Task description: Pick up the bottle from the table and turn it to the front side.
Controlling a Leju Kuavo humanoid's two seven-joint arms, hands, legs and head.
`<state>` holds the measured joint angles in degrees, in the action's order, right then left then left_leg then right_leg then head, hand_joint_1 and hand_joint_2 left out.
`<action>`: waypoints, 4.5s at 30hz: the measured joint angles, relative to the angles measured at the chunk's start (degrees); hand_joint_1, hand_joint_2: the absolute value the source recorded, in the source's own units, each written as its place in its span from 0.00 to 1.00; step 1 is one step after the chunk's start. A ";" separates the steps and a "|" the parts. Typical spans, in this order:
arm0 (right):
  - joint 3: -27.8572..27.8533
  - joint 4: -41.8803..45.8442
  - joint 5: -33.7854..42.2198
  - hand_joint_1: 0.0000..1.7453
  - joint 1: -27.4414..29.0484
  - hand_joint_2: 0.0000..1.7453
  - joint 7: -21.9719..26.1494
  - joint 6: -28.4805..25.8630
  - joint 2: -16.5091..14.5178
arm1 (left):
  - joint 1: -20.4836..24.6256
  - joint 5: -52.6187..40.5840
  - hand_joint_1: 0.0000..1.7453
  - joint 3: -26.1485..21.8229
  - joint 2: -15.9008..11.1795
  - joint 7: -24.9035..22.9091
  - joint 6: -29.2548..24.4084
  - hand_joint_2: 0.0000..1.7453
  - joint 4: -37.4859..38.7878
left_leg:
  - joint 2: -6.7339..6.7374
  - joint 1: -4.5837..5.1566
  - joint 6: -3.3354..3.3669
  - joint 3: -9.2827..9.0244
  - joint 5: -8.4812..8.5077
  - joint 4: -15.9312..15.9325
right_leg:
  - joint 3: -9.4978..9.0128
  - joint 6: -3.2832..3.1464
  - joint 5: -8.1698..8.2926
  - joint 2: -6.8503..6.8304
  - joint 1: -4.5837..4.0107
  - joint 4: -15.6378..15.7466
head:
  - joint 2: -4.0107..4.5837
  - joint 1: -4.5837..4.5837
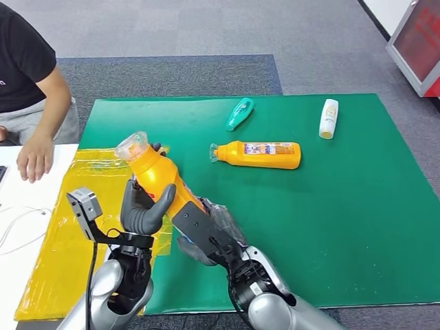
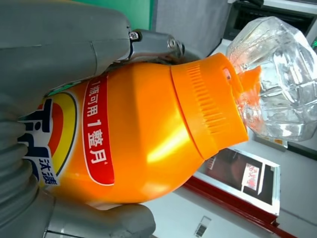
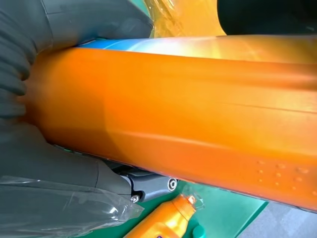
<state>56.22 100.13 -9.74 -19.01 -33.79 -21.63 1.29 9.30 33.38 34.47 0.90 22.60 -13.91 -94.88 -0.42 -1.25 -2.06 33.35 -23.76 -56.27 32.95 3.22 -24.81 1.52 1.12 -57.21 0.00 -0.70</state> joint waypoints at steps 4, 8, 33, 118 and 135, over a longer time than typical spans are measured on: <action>0.18 0.01 0.06 0.00 -0.02 1.00 0.00 -0.12 -0.01 | 0.05 0.47 1.00 -0.16 0.36 0.05 -0.95 1.00 0.24 | 0.00 0.00 0.00 0.00 0.00 0.00 | 0.00 0.00 0.00 0.00 0.00 0.00 | 0.00 0.00; 0.37 0.07 0.56 0.00 -0.34 1.00 0.00 -0.19 -0.22 | -0.07 0.41 1.00 -0.54 0.57 0.13 -1.70 1.00 0.79 | 0.00 0.00 0.00 0.00 0.00 0.00 | 0.01 0.00 0.00 0.00 0.00 0.00 | 0.00 0.00; 0.47 -0.24 2.27 0.00 -0.34 1.00 0.00 -1.21 -0.28 | 0.23 -8.93 1.00 -1.24 -1.45 -1.09 -6.00 1.00 2.52 | 0.00 0.00 -0.01 -0.01 0.00 0.00 | 0.02 0.00 0.00 0.01 0.00 0.00 | 0.00 0.00; -5.49 -0.52 -2.57 0.00 4.52 1.00 0.00 0.08 -3.15 | 1.11 -51.89 1.00 -7.33 -16.67 -8.06 17.10 1.00 7.75 | 0.01 -0.05 -0.21 -0.14 0.16 0.02 | -0.05 -0.17 0.10 0.02 -0.04 -0.13 | 0.00 0.00; -5.51 -0.46 -2.73 0.00 4.53 1.00 0.00 -0.84 -3.15 | 0.47 -50.88 1.00 -6.47 -16.35 -6.95 18.32 1.00 7.76 | 0.01 -0.04 -0.21 -0.23 0.15 0.02 | -0.14 -0.16 0.10 0.02 -0.03 -0.13 | 0.00 0.01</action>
<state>50.71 99.67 -12.46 -14.48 -33.79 -22.47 -1.86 9.78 -17.51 28.00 -15.45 15.65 4.42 -87.12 -0.41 -1.30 -2.27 33.12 -23.61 -56.25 32.80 3.06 -24.71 1.54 1.09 -57.34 0.00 -0.69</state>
